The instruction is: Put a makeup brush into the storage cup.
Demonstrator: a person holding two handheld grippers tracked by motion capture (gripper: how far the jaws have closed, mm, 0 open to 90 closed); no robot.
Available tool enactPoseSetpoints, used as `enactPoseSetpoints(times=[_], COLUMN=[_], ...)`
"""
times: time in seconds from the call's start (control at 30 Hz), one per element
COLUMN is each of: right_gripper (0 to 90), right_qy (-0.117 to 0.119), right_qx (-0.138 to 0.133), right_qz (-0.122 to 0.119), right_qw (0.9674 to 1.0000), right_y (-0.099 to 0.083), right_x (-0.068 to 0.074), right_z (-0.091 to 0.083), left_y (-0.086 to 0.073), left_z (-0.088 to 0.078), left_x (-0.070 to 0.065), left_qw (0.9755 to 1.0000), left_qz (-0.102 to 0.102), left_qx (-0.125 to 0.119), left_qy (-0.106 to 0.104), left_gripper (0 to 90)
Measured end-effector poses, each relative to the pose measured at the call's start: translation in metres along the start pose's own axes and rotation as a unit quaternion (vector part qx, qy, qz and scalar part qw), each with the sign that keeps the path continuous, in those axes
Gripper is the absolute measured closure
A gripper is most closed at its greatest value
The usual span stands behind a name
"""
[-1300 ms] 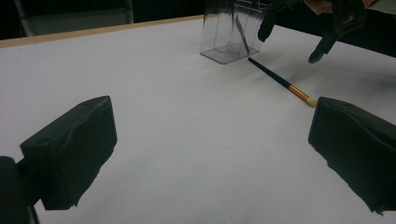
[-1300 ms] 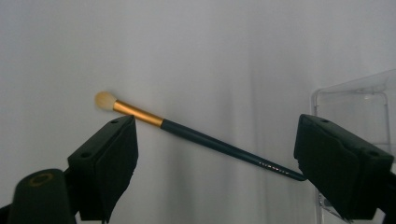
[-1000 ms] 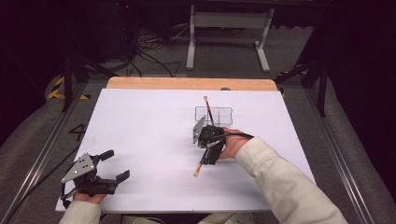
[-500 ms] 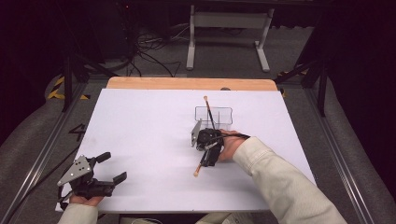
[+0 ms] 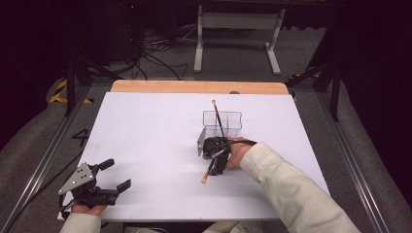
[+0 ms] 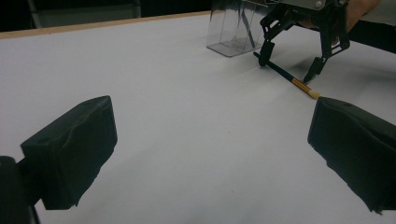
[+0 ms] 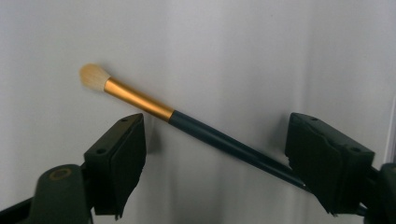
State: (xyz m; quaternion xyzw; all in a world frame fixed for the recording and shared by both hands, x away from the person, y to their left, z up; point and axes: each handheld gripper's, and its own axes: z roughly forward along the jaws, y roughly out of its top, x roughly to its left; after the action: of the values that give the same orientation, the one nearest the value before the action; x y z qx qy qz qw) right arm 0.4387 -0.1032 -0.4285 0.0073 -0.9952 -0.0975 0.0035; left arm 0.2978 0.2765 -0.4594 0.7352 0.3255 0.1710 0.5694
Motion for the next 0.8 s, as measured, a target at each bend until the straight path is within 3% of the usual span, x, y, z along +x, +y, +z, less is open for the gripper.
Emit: enactPoseSetpoints(times=[0.33, 0.47, 0.53, 0.67, 0.8], right_gripper=[39.3, 48.3, 58.0, 63.4, 75.5], right_qy=[-0.007, -0.006, -0.007, -0.007, -0.009], right_qx=[0.025, 0.037, 0.045, 0.050, 0.063], right_qz=[-0.014, -0.021, -0.025, -0.026, -0.026], right_qw=[0.9996, 0.9991, 0.9987, 0.9984, 0.9977], right_y=[0.0029, 0.0056, 0.0062, 0.0062, 0.0075], right_x=[0.0030, 0.0041, 0.0049, 0.0056, 0.0070], right_z=[-0.0037, -0.0046, -0.0058, -0.0063, -0.0070], left_y=[0.0006, 0.0008, 0.0006, 0.0007, 0.0010], left_z=[0.0016, 0.0018, 0.0020, 0.0024, 0.0025], left_x=[0.0004, 0.0006, 0.0003, 0.0003, 0.0004], left_qw=[1.0000, 1.0000, 1.0000, 1.0000, 1.0000], left_qz=[0.004, 0.006, 0.002, 0.001, 0.001], left_qx=[0.002, 0.001, 0.001, 0.002, 0.003], left_qy=[-0.001, 0.000, -0.002, -0.003, -0.005], left_gripper=[2.0, 2.0, 2.0, 2.0, 2.0])
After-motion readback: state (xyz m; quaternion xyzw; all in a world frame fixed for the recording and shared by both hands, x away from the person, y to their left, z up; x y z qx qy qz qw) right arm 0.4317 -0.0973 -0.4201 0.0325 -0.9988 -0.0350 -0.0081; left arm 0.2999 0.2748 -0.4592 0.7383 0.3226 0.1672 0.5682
